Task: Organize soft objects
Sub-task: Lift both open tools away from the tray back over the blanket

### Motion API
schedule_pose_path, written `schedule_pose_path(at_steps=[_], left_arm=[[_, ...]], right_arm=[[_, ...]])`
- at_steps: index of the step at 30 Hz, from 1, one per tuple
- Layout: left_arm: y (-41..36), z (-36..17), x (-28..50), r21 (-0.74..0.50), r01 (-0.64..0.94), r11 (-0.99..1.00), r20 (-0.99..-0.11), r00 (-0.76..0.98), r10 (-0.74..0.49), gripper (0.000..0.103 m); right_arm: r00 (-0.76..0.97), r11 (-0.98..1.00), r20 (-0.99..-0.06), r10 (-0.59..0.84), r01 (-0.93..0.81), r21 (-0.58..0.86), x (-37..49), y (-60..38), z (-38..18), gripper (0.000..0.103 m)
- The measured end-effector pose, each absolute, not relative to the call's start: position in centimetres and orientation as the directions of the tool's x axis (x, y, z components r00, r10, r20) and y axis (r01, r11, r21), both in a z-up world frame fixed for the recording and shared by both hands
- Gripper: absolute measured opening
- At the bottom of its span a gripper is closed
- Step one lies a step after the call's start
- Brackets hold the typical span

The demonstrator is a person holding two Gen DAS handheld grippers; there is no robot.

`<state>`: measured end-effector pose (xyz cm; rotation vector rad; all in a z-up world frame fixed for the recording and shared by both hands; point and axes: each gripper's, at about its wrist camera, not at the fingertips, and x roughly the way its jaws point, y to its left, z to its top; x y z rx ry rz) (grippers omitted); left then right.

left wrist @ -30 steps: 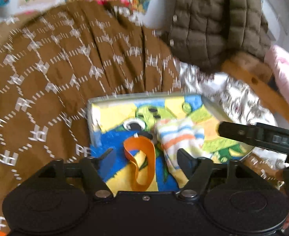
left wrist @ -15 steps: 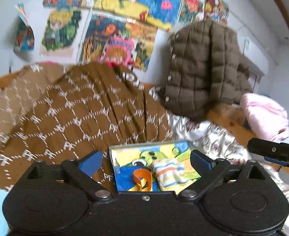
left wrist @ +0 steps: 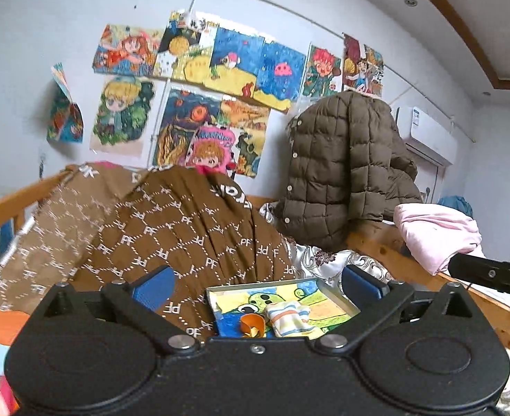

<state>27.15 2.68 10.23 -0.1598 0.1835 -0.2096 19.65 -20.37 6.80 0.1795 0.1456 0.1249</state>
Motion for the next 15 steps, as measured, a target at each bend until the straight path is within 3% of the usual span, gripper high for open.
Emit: schedule_pose_path(at_steps=[15], left_arm=[[3.3,8.3,16.9,-0.111,0.235,0.966,-0.138,0.959,-0.249,0.102]], right_arm=[[0.991,0.989,-0.069,0.113,-0.105,0.109,12.3,-18.4,6.7,0.103]])
